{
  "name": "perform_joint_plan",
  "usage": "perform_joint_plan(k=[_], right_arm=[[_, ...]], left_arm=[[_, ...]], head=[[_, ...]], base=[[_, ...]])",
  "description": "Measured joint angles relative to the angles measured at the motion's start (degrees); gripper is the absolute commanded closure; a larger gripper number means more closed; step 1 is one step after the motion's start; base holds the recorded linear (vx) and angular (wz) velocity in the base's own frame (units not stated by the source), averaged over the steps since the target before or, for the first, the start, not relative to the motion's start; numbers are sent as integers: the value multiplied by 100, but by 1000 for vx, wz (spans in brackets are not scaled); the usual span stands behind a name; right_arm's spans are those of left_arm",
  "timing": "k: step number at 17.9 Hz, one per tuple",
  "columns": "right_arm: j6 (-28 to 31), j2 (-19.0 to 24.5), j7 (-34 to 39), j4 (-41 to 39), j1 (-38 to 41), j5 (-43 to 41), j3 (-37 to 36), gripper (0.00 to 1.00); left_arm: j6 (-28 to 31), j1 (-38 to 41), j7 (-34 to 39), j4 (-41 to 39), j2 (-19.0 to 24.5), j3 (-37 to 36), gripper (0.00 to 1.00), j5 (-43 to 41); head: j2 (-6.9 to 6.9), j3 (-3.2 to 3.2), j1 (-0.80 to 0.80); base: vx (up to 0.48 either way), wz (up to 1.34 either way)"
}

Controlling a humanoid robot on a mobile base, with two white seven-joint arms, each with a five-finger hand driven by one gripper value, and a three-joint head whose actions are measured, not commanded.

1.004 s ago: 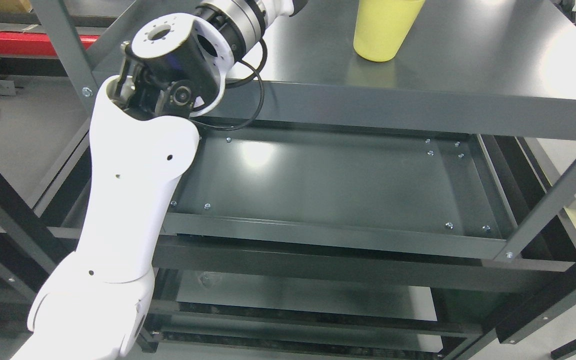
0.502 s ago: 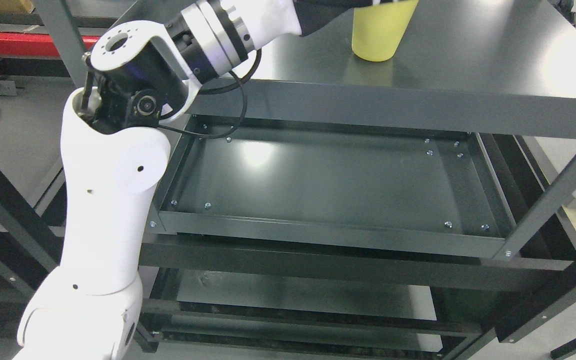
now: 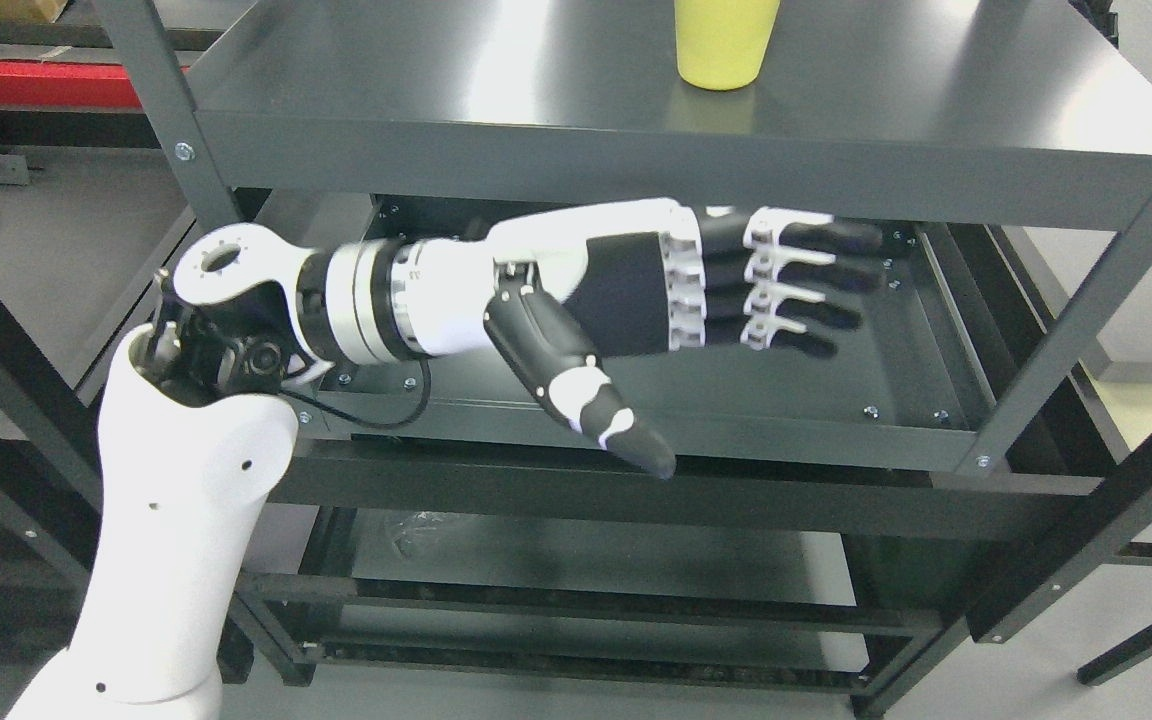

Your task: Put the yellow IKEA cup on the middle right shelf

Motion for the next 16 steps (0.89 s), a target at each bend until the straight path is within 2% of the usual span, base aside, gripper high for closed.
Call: perform_joint_plan(k=[2,4,7,11,14,16], right_arm=[[0,0,0,0,2,0,0,1],[0,0,0,0,2,0,0,1],[-1,0,-1,0,2,0,0,1],[-1,0,0,0,0,0,0,1],[-1,0,0,0,0,0,0,1],[-1,0,0,0,1,0,0,1]], left_arm=[[-113,477,40,6,-11,-176,2,-257],[-666,897,300,133,-92,-319,1,-683],[-2095,1482,1492,603,-328,-372,1,-1491],[-3362,1958,3436,1150,-536,-216,1,-2275],[-3796,2152,4702,1421,-641,-91,1,-2577],[-3922,2257,5113,1554,-696,-22,1,-2775]], head=[[0,0,0],[0,0,0],[0,0,0],[0,0,0],[0,0,0],[0,0,0]], base=[[-98,-11],[-94,47],[-90,201],[-74,221],[-35,93],[-10,19]])
